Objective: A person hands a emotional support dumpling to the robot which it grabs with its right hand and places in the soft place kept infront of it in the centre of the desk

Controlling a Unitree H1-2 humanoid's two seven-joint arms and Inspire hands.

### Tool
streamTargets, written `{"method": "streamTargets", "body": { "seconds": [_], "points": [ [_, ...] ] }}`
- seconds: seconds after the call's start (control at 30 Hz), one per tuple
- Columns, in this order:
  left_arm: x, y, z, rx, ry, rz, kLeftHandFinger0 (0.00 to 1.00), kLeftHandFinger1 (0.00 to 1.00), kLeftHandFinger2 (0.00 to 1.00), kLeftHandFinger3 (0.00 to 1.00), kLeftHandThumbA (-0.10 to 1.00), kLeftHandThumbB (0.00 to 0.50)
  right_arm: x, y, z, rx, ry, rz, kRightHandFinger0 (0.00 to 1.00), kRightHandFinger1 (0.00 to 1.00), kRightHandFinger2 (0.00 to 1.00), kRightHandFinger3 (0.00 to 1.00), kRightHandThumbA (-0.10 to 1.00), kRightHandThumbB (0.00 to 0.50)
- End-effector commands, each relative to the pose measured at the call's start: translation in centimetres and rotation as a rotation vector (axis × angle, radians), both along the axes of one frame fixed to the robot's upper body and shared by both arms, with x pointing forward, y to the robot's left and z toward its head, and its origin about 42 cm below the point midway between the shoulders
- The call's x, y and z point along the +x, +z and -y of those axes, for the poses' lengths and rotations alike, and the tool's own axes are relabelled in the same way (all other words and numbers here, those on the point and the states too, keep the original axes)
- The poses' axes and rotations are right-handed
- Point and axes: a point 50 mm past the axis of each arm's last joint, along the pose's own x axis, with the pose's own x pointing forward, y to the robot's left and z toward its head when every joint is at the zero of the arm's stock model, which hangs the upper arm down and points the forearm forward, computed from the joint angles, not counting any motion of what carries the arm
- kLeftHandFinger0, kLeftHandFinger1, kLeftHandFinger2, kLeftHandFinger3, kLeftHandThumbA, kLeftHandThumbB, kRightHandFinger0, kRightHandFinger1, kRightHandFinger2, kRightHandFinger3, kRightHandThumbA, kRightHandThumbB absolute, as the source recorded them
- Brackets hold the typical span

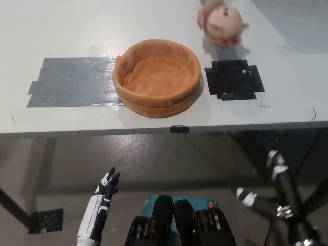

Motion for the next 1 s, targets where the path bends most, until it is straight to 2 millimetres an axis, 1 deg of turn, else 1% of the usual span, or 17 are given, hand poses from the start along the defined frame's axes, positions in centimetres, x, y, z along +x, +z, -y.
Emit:
{"method": "streamTargets", "body": {
  "seconds": [0.0, 0.03, 0.07, 0.13, 0.3, 0.33, 0.37, 0.43, 0.47, 0.5, 0.53, 0.57, 0.63, 0.77, 0.83, 0.9, 0.97],
  "points": [
    [0.3, 1.5, -0.1, 0.003, -0.004, 0.089, 1.0, 1.0, 1.0, 1.0, 1.0, 0.093, 2.1, 5.6, 1.4, -0.105, -0.068, 0.121, 1.0, 1.0, 1.0, 1.0, 0.87, 0.304],
    [0.3, 1.6, 0.0, 0.002, -0.006, 0.088, 1.0, 1.0, 1.0, 1.0, 1.0, 0.103, 3.1, 7.5, 1.8, -0.154, -0.084, 0.143, 1.0, 1.0, 1.0, 1.0, 0.91, 0.322],
    [0.3, 1.6, 0.0, 0.003, -0.007, 0.086, 1.0, 1.0, 1.0, 1.0, 1.0, 0.105, 3.7, 8.6, 2.1, -0.183, -0.097, 0.154, 1.0, 1.0, 1.0, 1.0, 0.92, 0.323],
    [0.4, 1.8, 0.1, 0.007, -0.008, 0.084, 1.0, 1.0, 1.0, 1.0, 1.0, 0.127, 5.7, 11.4, 2.4, -0.214, -0.114, 0.139, 1.0, 1.0, 1.0, 1.0, 0.93, 0.353],
    [0.4, 1.8, 0.1, 0.001, -0.003, 0.088, 1.0, 1.0, 1.0, 1.0, 1.0, 0.13, 10.0, 15.2, 2.4, -0.259, -0.107, 0.101, 1.0, 1.0, 1.0, 1.0, 0.96, 0.376],
    [0.5, 1.9, 0.0, 0.0, -0.003, 0.089, 1.0, 1.0, 1.0, 1.0, 1.0, 0.129, 10.4, 15.5, 2.3, -0.266, -0.107, 0.1, 1.0, 1.0, 1.0, 1.0, 0.97, 0.377],
    [0.5, 1.8, 0.0, 0.006, -0.003, 0.091, 1.0, 1.0, 1.0, 1.0, 1.0, 0.12, 11.4, 16.1, 2.3, -0.293, -0.112, 0.099, 1.0, 1.0, 1.0, 1.0, 0.99, 0.385],
    [0.5, 1.8, 0.0, 0.001, -0.006, 0.094, 1.0, 1.0, 1.0, 1.0, 1.0, 0.115, 13.2, 17.3, 2.3, -0.333, -0.116, 0.095, 1.0, 1.0, 1.0, 1.0, 0.99, 0.372],
    [0.6, 1.9, 0.0, 0.003, -0.004, 0.096, 1.0, 1.0, 1.0, 1.0, 1.0, 0.124, 14.2, 18.1, 2.0, -0.368, -0.122, 0.085, 1.0, 1.0, 1.0, 1.0, 1.0, 0.367],
    [0.7, 1.9, -0.1, 0.004, -0.003, 0.096, 1.0, 1.0, 1.0, 1.0, 1.0, 0.123, 14.9, 18.5, 1.8, -0.392, -0.129, 0.078, 1.0, 1.0, 1.0, 1.0, 1.0, 0.375],
    [0.7, 2.0, 0.0, 0.0, -0.003, 0.099, 1.0, 1.0, 1.0, 1.0, 1.0, 0.121, 16.1, 19.2, 1.5, -0.426, -0.142, 0.065, 1.0, 1.0, 1.0, 1.0, 1.0, 0.374],
    [0.8, 2.1, 0.0, -0.002, -0.004, 0.103, 1.0, 1.0, 1.0, 1.0, 1.0, 0.114, 16.8, 19.6, 1.2, -0.434, -0.138, 0.055, 1.0, 1.0, 1.0, 1.0, 1.0, 0.362],
    [0.8, 2.1, 0.0, 0.003, -0.006, 0.109, 1.0, 1.0, 1.0, 1.0, 1.0, 0.117, 18.5, 20.1, 0.7, -0.457, -0.129, 0.026, 1.0, 1.0, 1.0, 1.0, 1.0, 0.385],
    [1.0, 2.3, 0.1, 0.002, -0.009, 0.117, 1.0, 1.0, 1.0, 1.0, 1.0, 0.117, 20.6, 20.9, -0.1, -0.485, -0.129, -0.009, 1.0, 1.0, 1.0, 1.0, 0.98, 0.373],
    [1.0, 2.4, 0.1, 0.013, -0.009, 0.113, 1.0, 1.0, 1.0, 1.0, 1.0, 0.125, 21.9, 21.2, -0.4, -0.485, -0.133, -0.035, 1.0, 1.0, 1.0, 1.0, 0.97, 0.404],
    [0.9, 2.5, 0.1, 0.016, -0.011, 0.112, 1.0, 1.0, 1.0, 1.0, 1.0, 0.118, 23.1, 21.5, -0.9, -0.492, -0.134, -0.059, 1.0, 1.0, 1.0, 1.0, 0.95, 0.401],
    [1.1, 2.6, 0.1, 0.017, -0.012, 0.116, 1.0, 1.0, 1.0, 1.0, 1.0, 0.125, 23.9, 21.7, -1.3, -0.491, -0.124, -0.09, 1.0, 1.0, 1.0, 1.0, 0.96, 0.394]
  ]
}}
